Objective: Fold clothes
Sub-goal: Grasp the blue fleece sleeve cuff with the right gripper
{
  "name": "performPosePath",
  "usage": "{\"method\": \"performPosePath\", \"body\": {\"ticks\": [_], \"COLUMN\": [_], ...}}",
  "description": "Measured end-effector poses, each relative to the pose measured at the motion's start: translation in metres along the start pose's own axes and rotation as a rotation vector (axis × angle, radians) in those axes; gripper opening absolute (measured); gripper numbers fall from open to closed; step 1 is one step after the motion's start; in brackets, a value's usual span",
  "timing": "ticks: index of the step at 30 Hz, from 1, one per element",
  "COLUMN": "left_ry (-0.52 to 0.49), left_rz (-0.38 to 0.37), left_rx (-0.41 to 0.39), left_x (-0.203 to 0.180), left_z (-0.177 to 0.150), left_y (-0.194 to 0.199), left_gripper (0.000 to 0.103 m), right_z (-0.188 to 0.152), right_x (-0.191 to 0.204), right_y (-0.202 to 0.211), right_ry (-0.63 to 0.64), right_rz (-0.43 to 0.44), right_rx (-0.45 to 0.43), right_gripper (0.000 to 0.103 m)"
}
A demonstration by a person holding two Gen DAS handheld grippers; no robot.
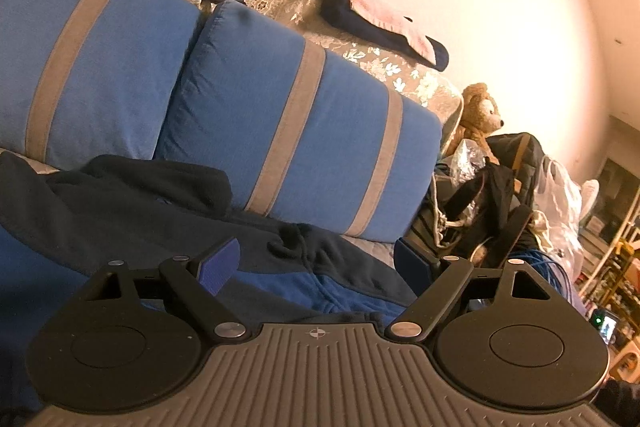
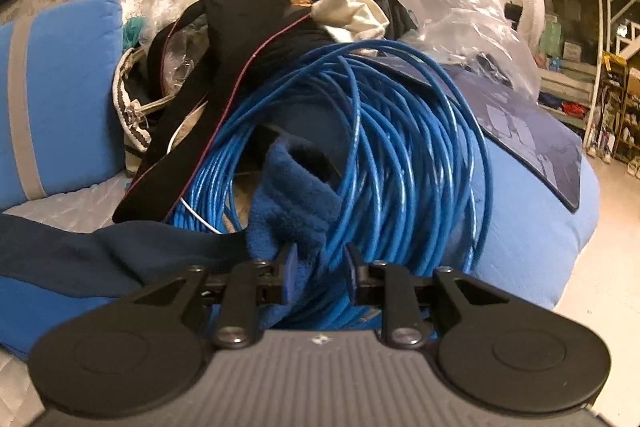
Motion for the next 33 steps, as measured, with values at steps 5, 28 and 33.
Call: {"method": "performPosePath", "body": {"ticks": [5,28,33], "left_ry": [0.004,0.016,0.01], "left_rz": [0.004,0.025,0.017], "left_rx": [-0.001,0.008,0.005], "left_x": [0.0,0.004,0.003], "left_z": [0.0,-0.001,-0.001], "left_y": [0.001,-0.001,0.0], "left_gripper": [0.085,0.085,0.085], "right_z": [0.003,0.044,0.069], "right_x": [0.007,0.043,0.068], "right_y": [0.0,0.025,0.067], "right_ry": [0.042,0.095,0.131], "right_rz": [0.028,0.191,0.271], "right_rx": [-0.021,0.011,-0.06], "right_gripper": [0.027,0.005,0.005]}}
Point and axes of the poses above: each gripper's, at about its wrist camera, not at the fingertips, and y roughly against the way its jaws point, x to its left, z to its top, the point moved 5 cm from there along -y, roughly the way its jaws point, and after that the axes turned 15 degrees about -z, right-handed, at the moved point
